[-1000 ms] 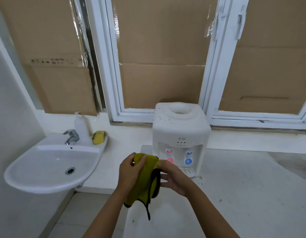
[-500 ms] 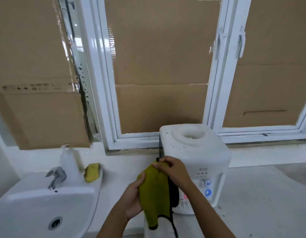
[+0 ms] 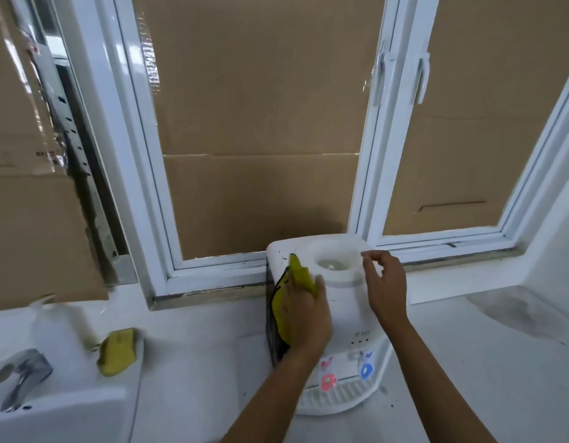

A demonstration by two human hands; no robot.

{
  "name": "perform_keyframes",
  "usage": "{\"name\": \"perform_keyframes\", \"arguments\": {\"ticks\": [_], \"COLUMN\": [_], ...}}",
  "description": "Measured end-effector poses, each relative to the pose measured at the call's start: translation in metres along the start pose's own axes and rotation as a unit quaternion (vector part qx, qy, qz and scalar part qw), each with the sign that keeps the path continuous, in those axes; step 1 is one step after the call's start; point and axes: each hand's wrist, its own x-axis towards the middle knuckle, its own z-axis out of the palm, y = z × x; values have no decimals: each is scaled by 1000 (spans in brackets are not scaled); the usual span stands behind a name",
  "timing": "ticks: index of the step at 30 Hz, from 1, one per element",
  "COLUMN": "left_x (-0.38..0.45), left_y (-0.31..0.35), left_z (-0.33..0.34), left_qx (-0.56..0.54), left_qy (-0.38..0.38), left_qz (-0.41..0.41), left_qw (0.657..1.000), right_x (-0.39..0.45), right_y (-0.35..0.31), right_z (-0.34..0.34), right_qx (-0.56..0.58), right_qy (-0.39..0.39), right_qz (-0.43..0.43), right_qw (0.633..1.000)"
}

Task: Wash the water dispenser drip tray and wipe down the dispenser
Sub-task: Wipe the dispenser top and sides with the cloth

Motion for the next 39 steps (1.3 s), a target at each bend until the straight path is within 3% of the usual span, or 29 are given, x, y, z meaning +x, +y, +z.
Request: {"name": "perform_keyframes", "arguments": {"ticks": [3,5,9,12,16,18,20,24,27,29,39], "left_x": [-3,-9,-8,-5,-1,2,9,23,12,7,28], "left_y": [1,2,16,13,5,3,4,2,8,5,-2], "left_z": [44,60,71,75,74,72,62,44,48,61,47], "left_qx": [274,322,334,348,370,376,373,350,357,397,382], "left_qy": [44,57,54,65,72,60,74,27,19,70,58], "left_qz": [43,38,-7,-16,-10,-22,-38,-67,-60,-39,-14], "left_qw": [960,944,941,935,926,924,924,934,932,914,922], "right_x": [19,28,35,33,29,29,29,29,28,27,25], "right_y": [20,32,43,45,57,61,61,62,63,62,59], "right_z": [0,1,1,1,8,9,8,8,8,8,8], "right_qx": [-50,-73,-72,-91,-246,-271,-270,-271,-268,-266,-258], "right_qy": [-29,-57,-106,-99,-139,-161,-157,-154,-152,-150,-157], "right_qz": [2,11,4,-22,-69,-63,-64,-66,-63,-61,-55], "right_qw": [998,996,992,991,957,947,948,948,949,950,952]}}
